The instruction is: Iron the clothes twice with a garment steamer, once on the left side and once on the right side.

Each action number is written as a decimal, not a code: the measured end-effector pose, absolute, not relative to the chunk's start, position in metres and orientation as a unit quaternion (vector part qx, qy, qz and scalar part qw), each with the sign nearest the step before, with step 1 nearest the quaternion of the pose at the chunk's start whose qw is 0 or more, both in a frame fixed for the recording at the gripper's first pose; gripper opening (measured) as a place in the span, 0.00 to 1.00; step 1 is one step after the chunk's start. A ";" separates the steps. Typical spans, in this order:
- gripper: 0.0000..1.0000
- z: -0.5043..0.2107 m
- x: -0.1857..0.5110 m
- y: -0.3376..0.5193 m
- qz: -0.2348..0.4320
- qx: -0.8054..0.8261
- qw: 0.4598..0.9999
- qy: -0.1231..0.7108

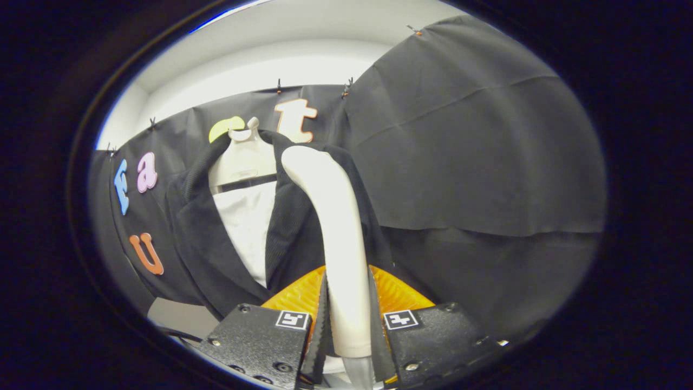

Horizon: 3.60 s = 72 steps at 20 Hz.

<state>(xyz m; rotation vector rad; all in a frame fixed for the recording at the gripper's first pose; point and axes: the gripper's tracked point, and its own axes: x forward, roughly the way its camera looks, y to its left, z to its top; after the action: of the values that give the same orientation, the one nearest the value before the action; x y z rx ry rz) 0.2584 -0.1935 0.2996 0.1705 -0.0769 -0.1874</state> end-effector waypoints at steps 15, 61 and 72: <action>0.37 0.226 0.277 -0.173 -0.108 0.048 0.993 0.023; 0.37 -0.025 0.274 -0.148 -0.113 0.015 0.969 0.219; 0.37 -0.055 0.279 -0.154 -0.104 0.030 0.962 0.251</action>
<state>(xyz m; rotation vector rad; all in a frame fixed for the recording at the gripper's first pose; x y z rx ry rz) 0.2786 -0.1538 -0.0553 0.0600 0.5086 -0.2101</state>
